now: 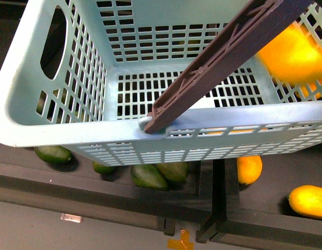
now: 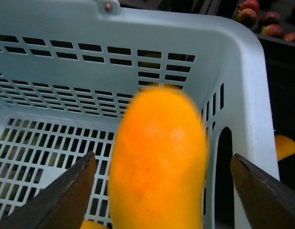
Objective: Pick lemon and mango into basket
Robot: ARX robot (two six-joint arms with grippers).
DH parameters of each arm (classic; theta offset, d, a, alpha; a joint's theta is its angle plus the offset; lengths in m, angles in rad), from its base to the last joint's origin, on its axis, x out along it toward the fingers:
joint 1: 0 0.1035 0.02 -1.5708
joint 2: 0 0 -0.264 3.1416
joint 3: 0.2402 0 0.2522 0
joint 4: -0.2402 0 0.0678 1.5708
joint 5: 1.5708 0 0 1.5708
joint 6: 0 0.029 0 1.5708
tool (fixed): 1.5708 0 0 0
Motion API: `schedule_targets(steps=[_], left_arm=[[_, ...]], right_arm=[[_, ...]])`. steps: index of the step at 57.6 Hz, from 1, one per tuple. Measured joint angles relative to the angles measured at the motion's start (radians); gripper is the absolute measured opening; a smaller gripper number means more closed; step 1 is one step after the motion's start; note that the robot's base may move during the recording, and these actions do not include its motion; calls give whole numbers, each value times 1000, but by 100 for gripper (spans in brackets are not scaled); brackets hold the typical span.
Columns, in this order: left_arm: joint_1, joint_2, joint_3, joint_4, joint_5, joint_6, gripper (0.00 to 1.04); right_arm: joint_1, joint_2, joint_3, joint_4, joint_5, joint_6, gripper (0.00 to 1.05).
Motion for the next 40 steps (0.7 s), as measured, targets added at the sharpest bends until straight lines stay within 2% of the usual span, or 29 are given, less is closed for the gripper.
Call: schedule_targets(steps=[3, 11, 28, 29, 34, 40], left_arm=[[0, 0, 0, 0, -1, 0, 5], [0, 2, -3, 0, -3, 1, 5], [0, 2, -3, 0, -2, 5, 5], [0, 2, -3, 0, -2, 5, 5], [0, 2, -3, 0, -2, 3, 5], [0, 2, -3, 0, -1, 3, 5]], right_arm=[[-8, -23, -3, -9, 5, 3, 98], [-42, -99, -23, -25, 45, 21, 96], [-169, -420, -177, -156, 200, 109, 96], [-175, -428, -185, -146, 188, 108, 95], [-236, -468, -284, 83, 2, 92, 82], [-251, -505, -373, 220, -63, 82, 66]])
